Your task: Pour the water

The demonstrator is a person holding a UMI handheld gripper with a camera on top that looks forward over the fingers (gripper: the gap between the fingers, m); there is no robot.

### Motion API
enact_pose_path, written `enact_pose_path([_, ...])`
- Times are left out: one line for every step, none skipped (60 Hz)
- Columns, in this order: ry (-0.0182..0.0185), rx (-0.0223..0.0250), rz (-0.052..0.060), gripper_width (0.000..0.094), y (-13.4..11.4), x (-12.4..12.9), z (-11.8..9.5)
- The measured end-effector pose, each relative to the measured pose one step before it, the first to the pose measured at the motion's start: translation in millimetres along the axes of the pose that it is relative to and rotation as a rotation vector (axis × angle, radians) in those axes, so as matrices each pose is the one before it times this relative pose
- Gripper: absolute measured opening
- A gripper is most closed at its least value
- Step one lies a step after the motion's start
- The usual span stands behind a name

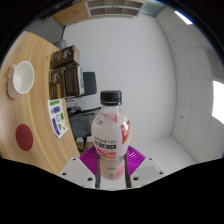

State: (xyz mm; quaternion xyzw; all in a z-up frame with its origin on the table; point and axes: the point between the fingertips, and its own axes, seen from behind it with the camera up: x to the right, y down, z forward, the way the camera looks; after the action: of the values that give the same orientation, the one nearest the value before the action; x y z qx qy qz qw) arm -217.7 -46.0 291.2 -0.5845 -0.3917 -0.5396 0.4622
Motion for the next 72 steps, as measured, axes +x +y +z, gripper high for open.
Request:
enact_pose_path([0.00262,0.01397,-0.0438,0.0339,-9.74,-4.31,0.77])
enact_pose_path([0.00176,0.01370,-0.0417,0.0337,-9.57,-4.11,0.42])
enact_pose_path([0.00060,0.01396,-0.0402,0.0339,-9.19,-4.37,0.27])
enact_pose_path([-0.00128,0.01213,-0.0403,0.0338,-8.48,-4.31,0.43])
enact_pose_path([-0.00041,0.01095,-0.0400,0.0338,-7.92,-6.26,2.55])
enact_pose_path([-0.00352,0.00735,-0.0391,0.0339,-7.08,-3.80,0.34])
enact_pose_path([-0.00299,0.00846,-0.0384,0.0337,-7.32,-4.02,1.47])
enact_pose_path([-0.00180,0.00772,-0.0386,0.0337,-7.04,-4.07,0.91])
enact_pose_path([-0.00154,0.00875,-0.0405,0.0337,-6.71,-3.59,0.95])
enact_pose_path([-0.00050,0.00807,-0.0423,0.0337,-6.26,-2.97,0.86])
enact_pose_path([0.00149,0.00763,-0.0427,0.0337,-6.13,-2.46,0.76])
enact_pose_path([0.00314,0.01061,-0.0410,0.0337,-6.82,-1.92,0.63])
enact_pose_path([0.00362,0.01082,-0.0401,0.0337,-6.58,-1.65,0.33])
enact_pose_path([0.00451,0.01278,-0.0361,0.0337,-6.06,-2.83,1.73])
enact_pose_path([0.00072,0.00835,-0.0318,0.0337,-6.66,-0.83,0.65])
enact_pose_path([0.00491,0.00922,-0.0298,0.0336,-6.02,-0.51,-0.32])
enact_pose_path([0.00419,0.00832,-0.0251,0.0336,-5.38,-0.48,0.02])
enact_pose_path([0.00259,0.00669,-0.0227,0.0335,-4.76,-0.72,0.07])
enact_pose_path([0.00023,0.00500,-0.0201,0.0337,-4.31,-1.20,-0.11])
enact_pose_path([-0.00208,0.00292,-0.0171,0.0337,-3.54,-1.63,0.03])
enact_pose_path([-0.00353,0.00063,-0.0146,0.0337,-2.50,-1.69,0.09])
enact_pose_path([-0.00333,0.00563,-0.0146,0.0337,-0.90,-1.24,1.19])
enact_pose_path([-0.00404,-0.00423,-0.0067,0.0337,-2.60,-1.88,-0.07])
enact_pose_path([-0.00496,0.00262,-0.0085,0.0336,-1.38,-0.24,1.31])
enact_pose_path([-0.00399,-0.00070,-0.0058,0.0336,-1.19,-1.44,0.48])
enact_pose_path([-0.00496,0.00042,-0.0045,0.0335,-1.05,-1.83,0.31])
enact_pose_path([-0.00572,0.00052,-0.0018,0.0336,-1.08,-1.89,0.13])
enact_pose_path([-0.00603,0.00125,0.0009,0.0337,-0.97,-1.77,-0.04])
enact_pose_path([-0.00503,0.00055,0.0029,0.0338,-0.15,-1.25,-0.03])
enact_pose_path([-0.00331,0.00064,0.0050,0.0338,-0.21,-0.84,-0.25])
enact_pose_path([-0.00197,0.00127,0.0073,0.0338,-0.14,-0.32,-0.18])
enact_pose_path([-0.00063,0.00116,0.0076,0.0338,0.77,-0.14,0.02])
enact_pose_path([-0.00359,-0.00225,0.0143,0.0338,0.74,-0.48,-0.60])
enact_pose_path([-0.00749,0.00011,0.0164,0.0339,0.73,-0.64,-0.38])
enact_pose_path([-0.00648,-0.00238,0.0215,0.0336,0.94,-0.69,-0.88])
enact_pose_path([-0.00845,-0.00121,0.0260,0.0337,0.98,-0.74,-0.80])
enact_pose_path([-0.00957,-0.00161,0.0290,0.0337,1.50,-0.53,-0.88])
enact_pose_path([-0.00529,-0.00477,0.0310,0.0338,1.48,-1.02,-1.69])
enact_pose_path([-0.00789,-0.00239,0.0371,0.0338,1.79,0.73,-0.92])
enact_pose_path([-0.00310,-0.00114,0.0359,0.0339,1.82,1.22,-0.46])
enact_pose_path([-0.00807,-0.00347,0.0477,0.0338,2.34,1.34,-1.52])
enact_pose_path([-0.01282,0.00504,0.0473,0.0339,2.62,2.36,-0.43])
enact_pose_path([-0.00830,-0.00151,0.0521,0.0337,2.24,1.80,-1.11])
enact_pose_path([-0.00882,-0.00307,0.0568,0.0338,2.47,2.17,-1.12])
enact_pose_path([-0.01097,-0.00385,0.0595,0.0337,2.95,1.72,-1.26])
enact_pose_path([-0.01322,-0.00461,0.0613,0.0338,2.70,1.26,-1.15])
enact_pose_path([-0.01552,-0.00414,0.0620,0.0338,2.63,1.21,-1.25])
enact_pose_path([-0.01609,-0.00196,0.0633,0.0339,2.25,1.67,-1.07])
enact_pose_path([-0.01500,0.00106,0.0654,0.0340,1.34,2.17,-1.58])
enact_pose_path([-0.01467,0.00476,0.0652,0.0339,0.29,2.41,-1.33])
enact_pose_path([0.00570,0.00086,0.0592,0.0339,-0.15,1.36,-4.77])
enact_pose_path([-0.01064,0.00178,0.0631,0.0339,1.58,3.18,-0.89])
enact_pose_path([-0.01874,0.00573,0.0540,0.0338,1.72,5.99,2.04])
enact_pose_path([-0.00631,0.00056,0.0568,0.0339,1.11,4.03,-0.73])
enact_pose_path([-0.00705,0.00284,0.0563,0.0340,0.29,4.07,-1.23])
enact_pose_path([-0.00773,0.00636,0.0555,0.0340,-0.52,3.28,-1.51])
enact_pose_path([-0.00872,0.00722,0.0543,0.0339,-0.54,3.21,-1.46])
enact_pose_path([-0.00823,0.00628,0.0522,0.0339,-0.14,3.21,-1.00])
enact_pose_path([-0.00775,0.00389,0.0509,0.0339,0.35,3.21,-1.47])
enact_pose_path([-0.00040,0.00291,0.0520,0.0339,-0.34,0.01,-2.53])
enact_pose_path([-0.01368,0.00507,0.0525,0.0339,0.66,1.67,-0.93])
enact_pose_path([-0.01471,0.00423,0.0523,0.0341,0.94,-0.11,2.53])
enact_pose_path([-0.01602,0.00358,0.0528,0.0340,1.15,0.92,-0.87])
enact_pose_path([-0.01667,0.00282,0.0515,0.0340,1.58,0.33,-0.41])
enact_pose_path([-0.02031,0.00089,0.0506,0.0339,2.24,0.06,1.55])
enact_pose_path([-0.02229,-0.00039,0.0488,0.0339,2.61,0.27,2.25])
enact_pose_path([-0.01902,-0.00111,0.0480,0.0340,3.38,-1.15,0.95])
enact_pose_path([-0.01775,-0.00150,0.0454,0.0340,4.08,-1.17,1.74])
enact_pose_path([0.00146,0.00548,0.0375,0.0341,3.87,-3.84,-5.11])
enact_pose_path([-0.01902,-0.00043,0.0347,0.0340,3.48,1.34,5.86])
enact_pose_path([-0.01230,0.00429,0.0293,0.0340,3.06,0.15,2.22])
enact_pose_path([-0.00352,0.00647,0.0234,0.0339,3.19,-3.96,-1.10])
